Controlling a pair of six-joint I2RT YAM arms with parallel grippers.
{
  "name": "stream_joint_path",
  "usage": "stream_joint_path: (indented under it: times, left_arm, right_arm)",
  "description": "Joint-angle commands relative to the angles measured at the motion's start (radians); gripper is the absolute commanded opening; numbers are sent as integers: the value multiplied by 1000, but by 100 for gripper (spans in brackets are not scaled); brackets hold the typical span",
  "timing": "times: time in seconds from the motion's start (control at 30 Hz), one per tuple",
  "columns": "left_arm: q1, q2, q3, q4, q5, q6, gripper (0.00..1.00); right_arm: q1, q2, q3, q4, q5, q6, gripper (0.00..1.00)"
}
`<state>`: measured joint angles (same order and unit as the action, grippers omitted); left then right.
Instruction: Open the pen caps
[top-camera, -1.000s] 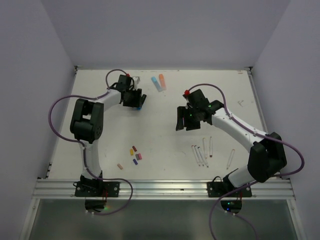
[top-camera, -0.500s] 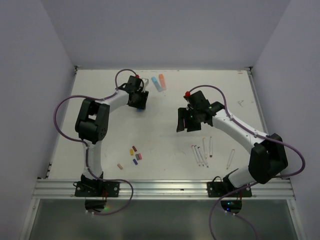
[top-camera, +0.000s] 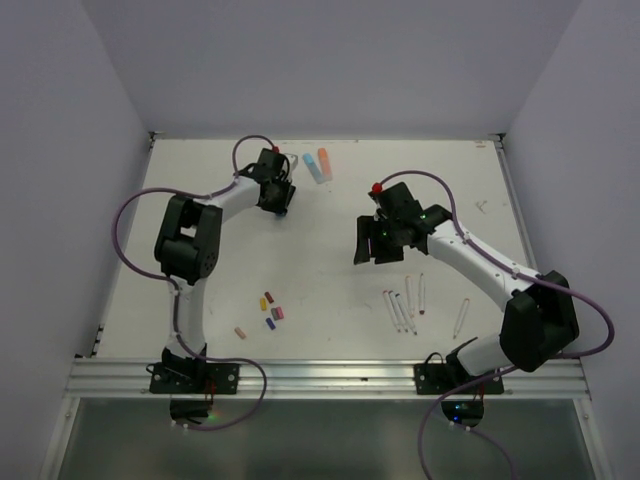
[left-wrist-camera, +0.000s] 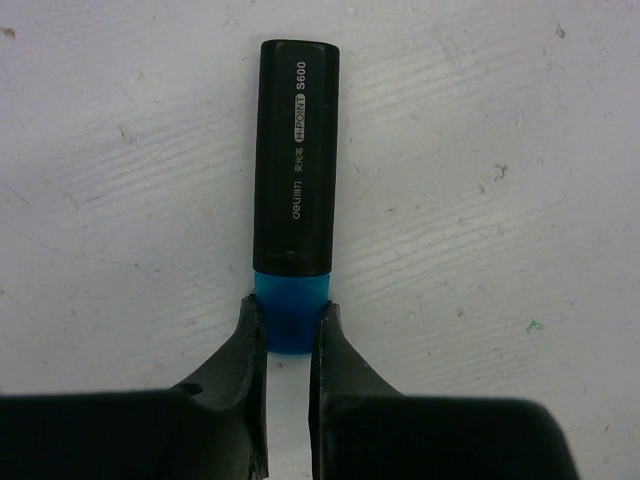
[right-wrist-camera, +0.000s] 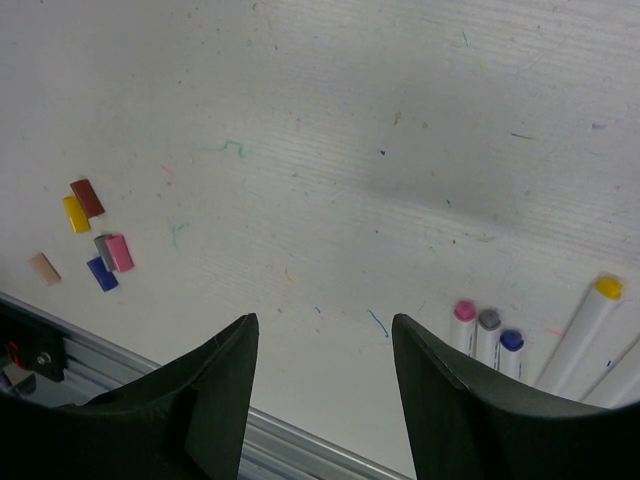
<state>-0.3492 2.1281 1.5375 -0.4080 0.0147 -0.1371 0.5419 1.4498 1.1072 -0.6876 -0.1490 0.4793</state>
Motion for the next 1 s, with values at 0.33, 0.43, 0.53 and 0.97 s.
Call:
stream_joint_path:
  times: [0.33, 0.43, 0.53, 0.97]
  left_arm:
    - [-78, -522, -358, 101, 160, -248, 0]
    - [-148, -669, -442, 126, 194, -349, 0]
    - [-230, -760, -503, 144, 202, -471, 0]
    - [-488, -793, -425, 28, 33, -556, 0]
  right_arm:
    - [-46, -190, -64, 149, -46, 208, 99]
    - [-46, -192, -66, 174, -113, 237, 99]
    - [-43, -201, -110, 284, -216, 301, 98]
    - [-17, -302, -159, 413, -202, 381, 75]
